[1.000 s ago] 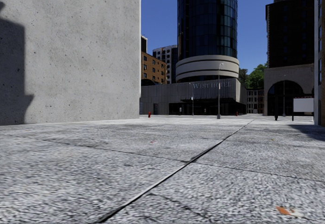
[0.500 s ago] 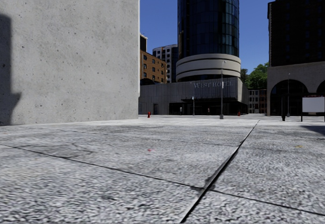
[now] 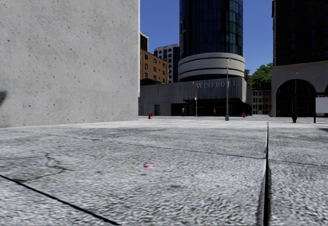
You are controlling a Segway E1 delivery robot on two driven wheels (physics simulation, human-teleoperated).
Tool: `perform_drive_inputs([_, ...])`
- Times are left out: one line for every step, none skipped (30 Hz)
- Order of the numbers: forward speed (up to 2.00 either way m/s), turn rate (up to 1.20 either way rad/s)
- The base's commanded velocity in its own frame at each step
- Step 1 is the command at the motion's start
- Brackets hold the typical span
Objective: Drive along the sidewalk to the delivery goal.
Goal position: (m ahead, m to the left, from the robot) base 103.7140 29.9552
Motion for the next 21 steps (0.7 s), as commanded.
perform_drive_inputs([2.0,0.0])
perform_drive_inputs([2.0,0.0])
perform_drive_inputs([2.0,0.0])
perform_drive_inputs([2.0,0.0])
perform_drive_inputs([2.0,0.0])
perform_drive_inputs([2.0,0.0])
perform_drive_inputs([2.0,0.0])
perform_drive_inputs([2.0,0.0])
perform_drive_inputs([2.0,0.0])
perform_drive_inputs([2.0,0.0])
perform_drive_inputs([2.0,0.0])
perform_drive_inputs([2.0,0.0])
perform_drive_inputs([2.0,0.0])
perform_drive_inputs([2.0,0.0])
perform_drive_inputs([2.0,0.0])
perform_drive_inputs([2.0,0.0])
perform_drive_inputs([2.0,0.0])
perform_drive_inputs([2.0,0.0])
perform_drive_inputs([2.0,0.0])
perform_drive_inputs([2.0,0.0])
perform_drive_inputs([2.0,0.0])
